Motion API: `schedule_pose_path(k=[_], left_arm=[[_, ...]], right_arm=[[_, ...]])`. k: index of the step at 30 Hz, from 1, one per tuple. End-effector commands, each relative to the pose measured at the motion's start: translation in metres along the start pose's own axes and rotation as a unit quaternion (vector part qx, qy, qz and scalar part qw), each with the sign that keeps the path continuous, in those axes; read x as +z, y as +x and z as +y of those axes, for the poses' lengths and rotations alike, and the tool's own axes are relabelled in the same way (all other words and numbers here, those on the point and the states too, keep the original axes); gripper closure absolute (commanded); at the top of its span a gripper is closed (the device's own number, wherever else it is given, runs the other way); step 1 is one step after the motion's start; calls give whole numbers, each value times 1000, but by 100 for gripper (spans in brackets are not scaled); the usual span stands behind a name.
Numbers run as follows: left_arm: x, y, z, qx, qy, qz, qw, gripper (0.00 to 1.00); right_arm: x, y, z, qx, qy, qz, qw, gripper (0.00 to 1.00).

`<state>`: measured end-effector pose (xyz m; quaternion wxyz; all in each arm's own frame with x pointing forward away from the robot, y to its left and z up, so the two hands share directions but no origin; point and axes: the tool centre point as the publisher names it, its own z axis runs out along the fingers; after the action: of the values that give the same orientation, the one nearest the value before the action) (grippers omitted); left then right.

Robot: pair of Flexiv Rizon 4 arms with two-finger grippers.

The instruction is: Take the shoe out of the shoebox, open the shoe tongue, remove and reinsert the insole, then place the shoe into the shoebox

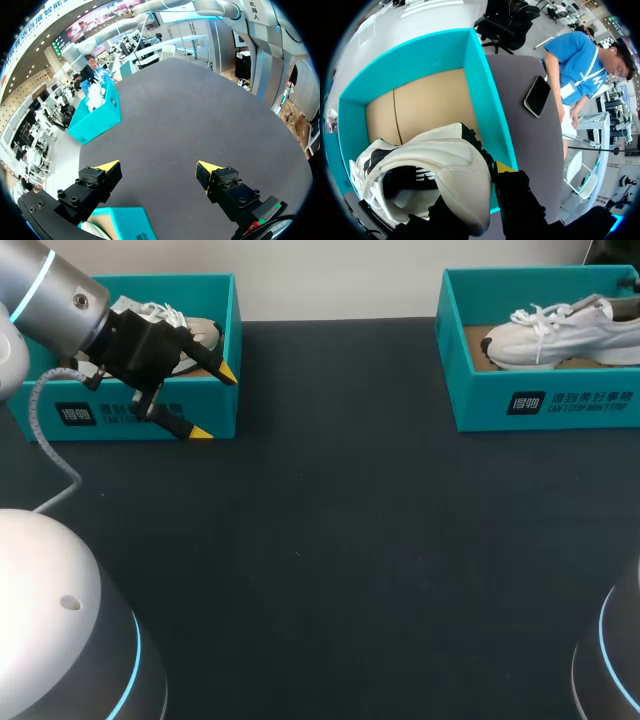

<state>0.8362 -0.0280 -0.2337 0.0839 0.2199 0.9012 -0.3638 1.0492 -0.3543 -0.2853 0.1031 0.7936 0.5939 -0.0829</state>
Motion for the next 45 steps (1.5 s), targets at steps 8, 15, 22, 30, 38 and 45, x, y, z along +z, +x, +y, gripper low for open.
schedule_pose_path(k=[8,15,22,30,38,45], left_arm=[[0,1,0,0,-1,0,1000,0],[0,1,0,0,-1,0,1000,0],[0,1,0,0,-1,0,1000,0],[0,1,0,0,-1,0,1000,0],[0,1,0,0,-1,0,1000,0],[0,1,0,0,-1,0,1000,0]], right_arm=[[18,-1,0,11,0,-8,1000,100],[27,3,-11,15,9,-5,1000,100],[38,5,-20,24,19,-4,1000,100],[49,10,-25,18,27,-4,999,100],[66,14,-32,16,41,-2,999,100],[79,19,-34,21,44,1,999,100]])
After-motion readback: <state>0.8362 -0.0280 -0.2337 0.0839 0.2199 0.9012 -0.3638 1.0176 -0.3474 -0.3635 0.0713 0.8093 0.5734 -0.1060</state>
